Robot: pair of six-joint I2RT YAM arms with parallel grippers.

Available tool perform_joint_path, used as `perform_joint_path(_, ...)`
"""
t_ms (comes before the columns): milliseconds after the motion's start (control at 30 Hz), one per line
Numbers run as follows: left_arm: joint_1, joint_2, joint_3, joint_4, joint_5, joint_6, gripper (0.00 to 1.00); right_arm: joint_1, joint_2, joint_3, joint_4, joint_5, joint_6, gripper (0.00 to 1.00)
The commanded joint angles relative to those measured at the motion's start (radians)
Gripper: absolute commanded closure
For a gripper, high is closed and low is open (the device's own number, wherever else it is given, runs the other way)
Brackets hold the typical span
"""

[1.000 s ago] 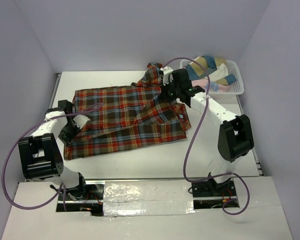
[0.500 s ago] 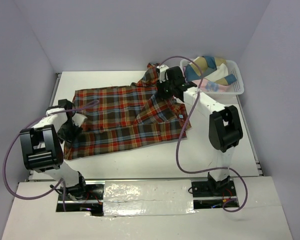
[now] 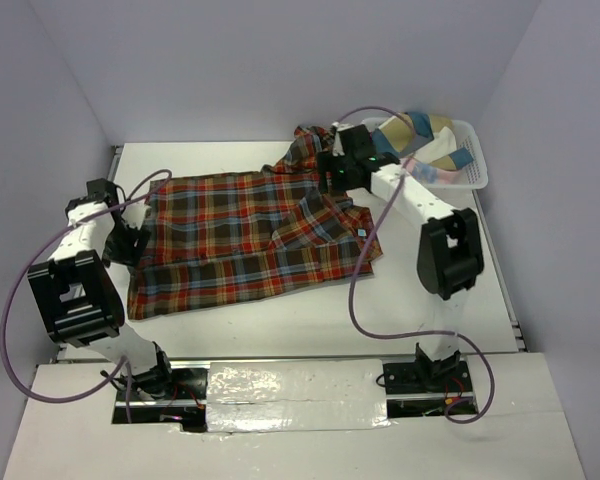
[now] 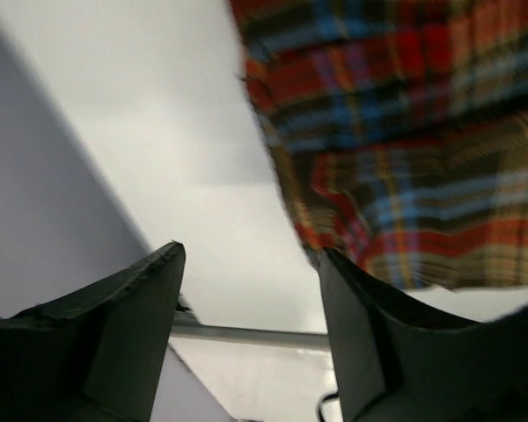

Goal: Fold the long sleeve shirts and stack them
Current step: Fold the shirt

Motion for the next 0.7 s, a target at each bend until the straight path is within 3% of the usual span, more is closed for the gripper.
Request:
perform_joint_path(0,0.011,-0.069,-0.055,-0.127,0.12,-0.026,0.24,-0.107,-0.227,-0.138,-0.091,-0.015,0.186,0.17)
perform_joint_path(100,0.012,-0.08,-0.154,-0.101,0.111,-0.043,0.22,-0.136,-0.408,-0.402,-0.032,-0.043,0.271,0.14)
perform_joint_path(233,0.022,-0.051,-0.247,-0.032,0.068,-0.06,0.21,-0.148,-0.507,-0.695,0.034,-0.153,0.346,0.13)
perform_joint_path(500,0.025,0.054,-0.241,0.017,0.157,-0.077,0.21,-0.159,-0.458,-0.855,0.169,-0.241,0.447,0.13)
perform_joint_path(533,0.026,0.061,-0.24,0.018,0.166,-0.077,0.23,-0.159,-0.447,-0.861,0.173,-0.247,0.452,0.13)
perform_joint_path(633,0.023,0.067,-0.241,0.021,0.233,-0.073,0.42,-0.161,-0.43,-0.901,0.207,-0.27,0.473,0.15)
perform_joint_path(667,0.025,0.067,-0.249,0.021,0.252,-0.068,0.47,-0.161,-0.43,-0.913,0.213,-0.279,0.478,0.22)
